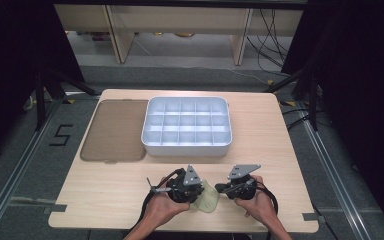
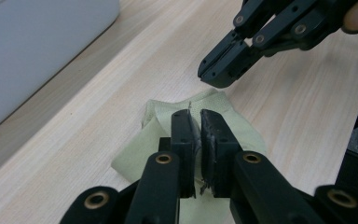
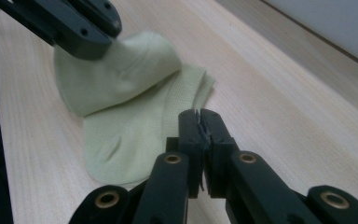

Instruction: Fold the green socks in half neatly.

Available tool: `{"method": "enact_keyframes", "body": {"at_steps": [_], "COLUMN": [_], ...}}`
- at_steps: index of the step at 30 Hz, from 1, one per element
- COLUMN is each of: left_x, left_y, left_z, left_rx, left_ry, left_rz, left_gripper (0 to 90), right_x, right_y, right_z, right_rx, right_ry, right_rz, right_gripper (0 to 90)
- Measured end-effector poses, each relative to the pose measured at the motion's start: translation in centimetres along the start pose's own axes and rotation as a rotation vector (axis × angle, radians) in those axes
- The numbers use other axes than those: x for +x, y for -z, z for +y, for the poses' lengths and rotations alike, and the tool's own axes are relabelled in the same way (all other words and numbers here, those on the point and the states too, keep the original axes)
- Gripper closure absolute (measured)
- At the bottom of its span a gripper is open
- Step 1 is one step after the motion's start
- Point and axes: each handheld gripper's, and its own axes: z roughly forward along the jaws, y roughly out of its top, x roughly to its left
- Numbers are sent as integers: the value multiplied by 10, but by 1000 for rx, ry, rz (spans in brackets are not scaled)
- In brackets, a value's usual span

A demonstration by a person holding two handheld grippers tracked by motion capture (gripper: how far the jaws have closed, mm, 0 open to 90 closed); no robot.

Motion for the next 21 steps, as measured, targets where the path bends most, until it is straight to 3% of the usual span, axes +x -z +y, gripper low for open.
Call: {"method": "enact_keyframes", "body": {"at_steps": [5, 6, 11, 12, 14, 18, 20, 21], "left_x": [-3, -5, -7, -7, -8, -8, -7, -6], "left_y": [-7, -9, -16, -18, -21, -25, -23, -20], "left_z": [0, 1, 3, 3, 3, 6, 7, 8], "left_rx": [-2, 2, 9, 13, 18, -21, -38, -53], "left_ry": [2, -3, -11, -8, -4, 13, 41, 49], "left_rz": [-9, -13, -31, -26, -35, -72, -97, -105], "left_gripper": [831, 831, 829, 828, 821, 741, 641, 641], "right_x": [-2, -1, -4, -2, -5, -5, -7, -7], "right_y": [4, 6, 7, 8, 8, 11, 12, 12], "right_z": [-1, -1, -2, -2, -2, -3, -4, -4], "right_rx": [-8, -5, -14, -5, -9, -16, -24, -24], "right_ry": [18, -3, 7, -20, -4, -9, -8, -8], "right_rz": [-17, -18, -22, -19, -18, -28, -29, -29], "right_gripper": [877, 877, 877, 877, 876, 875, 874, 874]}}
